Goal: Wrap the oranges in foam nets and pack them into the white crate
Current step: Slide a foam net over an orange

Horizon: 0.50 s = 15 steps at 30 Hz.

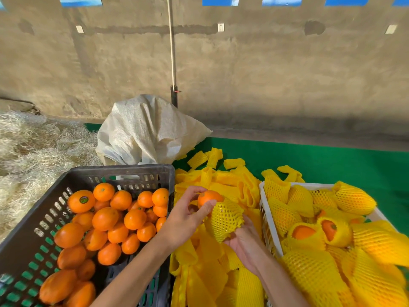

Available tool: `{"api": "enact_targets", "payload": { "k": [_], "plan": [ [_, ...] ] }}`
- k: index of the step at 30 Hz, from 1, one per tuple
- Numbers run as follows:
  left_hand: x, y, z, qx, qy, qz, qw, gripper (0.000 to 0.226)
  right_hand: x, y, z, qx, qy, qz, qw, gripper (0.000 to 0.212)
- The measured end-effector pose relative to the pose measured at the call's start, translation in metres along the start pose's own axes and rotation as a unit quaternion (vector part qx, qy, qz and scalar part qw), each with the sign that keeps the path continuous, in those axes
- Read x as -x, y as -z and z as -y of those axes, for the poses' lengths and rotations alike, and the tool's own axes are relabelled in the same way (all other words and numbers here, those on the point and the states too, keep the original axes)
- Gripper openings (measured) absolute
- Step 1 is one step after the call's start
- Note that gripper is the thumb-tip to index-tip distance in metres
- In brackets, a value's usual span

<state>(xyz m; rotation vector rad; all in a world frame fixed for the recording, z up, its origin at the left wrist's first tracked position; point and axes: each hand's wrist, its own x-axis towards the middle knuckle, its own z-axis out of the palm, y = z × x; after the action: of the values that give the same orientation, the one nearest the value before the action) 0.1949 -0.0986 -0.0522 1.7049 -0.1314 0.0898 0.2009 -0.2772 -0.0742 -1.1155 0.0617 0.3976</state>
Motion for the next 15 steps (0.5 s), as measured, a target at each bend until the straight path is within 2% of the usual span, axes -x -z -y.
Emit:
{"api": "enact_targets", "payload": {
  "k": [5, 7, 10, 12, 15],
  "plan": [
    [0.0, 0.001, 0.006, -0.086, -0.015, 0.076, 0.993, 0.039, 0.001, -0.001, -0.001, -0.005, -0.005, -0.019, 1.0, 0.033],
    [0.002, 0.001, 0.005, -0.111, -0.01, 0.091, 0.99, 0.042, 0.003, -0.003, 0.001, -0.01, 0.0, -0.006, 1.0, 0.04],
    [0.006, -0.001, -0.005, -0.06, 0.072, 0.14, 0.986, 0.038, 0.005, -0.005, 0.005, -0.012, -0.004, 0.001, 1.0, 0.039],
    [0.008, -0.001, -0.006, -0.039, 0.099, 0.156, 0.982, 0.047, 0.003, -0.003, 0.006, -0.021, -0.011, -0.005, 1.0, 0.037],
    [0.006, -0.004, 0.0, -0.059, 0.044, 0.154, 0.985, 0.074, 0.003, -0.003, 0.009, -0.01, -0.014, -0.009, 1.0, 0.036]
  ]
}}
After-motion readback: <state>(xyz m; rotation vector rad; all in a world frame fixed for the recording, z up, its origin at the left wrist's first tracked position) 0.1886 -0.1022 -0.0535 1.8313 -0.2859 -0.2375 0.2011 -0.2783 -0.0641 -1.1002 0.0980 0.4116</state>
